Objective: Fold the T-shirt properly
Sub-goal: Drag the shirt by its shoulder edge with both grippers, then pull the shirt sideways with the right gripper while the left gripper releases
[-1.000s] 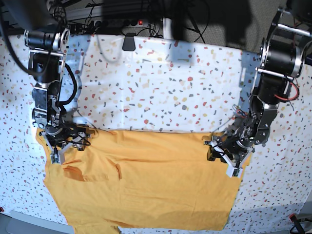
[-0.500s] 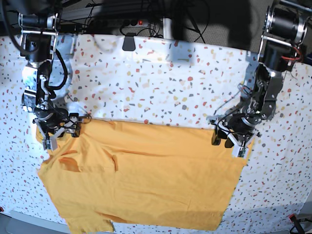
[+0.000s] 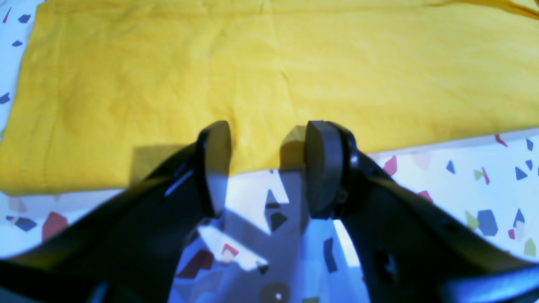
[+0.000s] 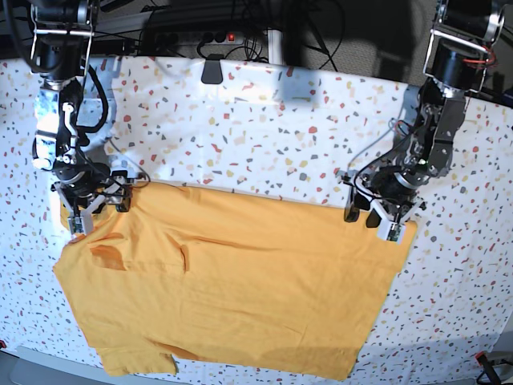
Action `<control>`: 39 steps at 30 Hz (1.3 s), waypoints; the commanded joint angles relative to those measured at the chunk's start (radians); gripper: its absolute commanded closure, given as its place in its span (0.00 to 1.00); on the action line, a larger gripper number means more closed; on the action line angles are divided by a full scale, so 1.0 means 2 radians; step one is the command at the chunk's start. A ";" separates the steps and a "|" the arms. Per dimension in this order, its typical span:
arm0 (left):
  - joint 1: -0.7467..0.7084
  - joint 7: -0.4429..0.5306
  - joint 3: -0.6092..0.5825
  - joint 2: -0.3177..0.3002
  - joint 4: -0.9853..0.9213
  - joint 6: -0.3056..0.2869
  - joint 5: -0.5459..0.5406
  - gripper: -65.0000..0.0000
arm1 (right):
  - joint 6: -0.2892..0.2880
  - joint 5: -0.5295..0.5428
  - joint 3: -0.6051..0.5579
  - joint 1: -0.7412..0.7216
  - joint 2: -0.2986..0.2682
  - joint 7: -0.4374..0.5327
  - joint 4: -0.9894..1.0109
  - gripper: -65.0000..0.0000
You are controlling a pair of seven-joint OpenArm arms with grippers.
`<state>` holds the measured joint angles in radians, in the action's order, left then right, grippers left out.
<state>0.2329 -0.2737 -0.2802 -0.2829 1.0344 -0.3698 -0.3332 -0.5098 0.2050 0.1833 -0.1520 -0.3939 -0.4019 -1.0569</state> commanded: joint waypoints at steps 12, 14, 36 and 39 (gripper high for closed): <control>-0.038 -0.065 -0.001 -0.002 0.036 -0.004 0.006 0.58 | -0.003 -0.018 0.000 0.081 -0.031 -0.051 -0.055 0.46; -0.053 -0.080 -0.001 -0.002 0.057 -0.004 0.006 0.58 | 0.000 -0.018 0.001 0.093 -0.033 -0.058 -0.075 0.46; -0.108 -0.094 -0.001 -0.002 0.250 0.009 0.010 0.58 | -0.022 0.074 0.217 0.266 -0.033 -0.088 -0.194 0.46; -0.085 -0.093 -0.001 -0.001 0.250 0.009 0.009 0.58 | -0.022 0.080 0.216 0.266 -0.032 -0.088 -0.203 0.46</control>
<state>0.0372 -0.4911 -0.2886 -0.2821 1.5139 -0.3508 -0.3058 -0.5510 0.3698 0.6098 0.3763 -0.4408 -0.5701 -1.4483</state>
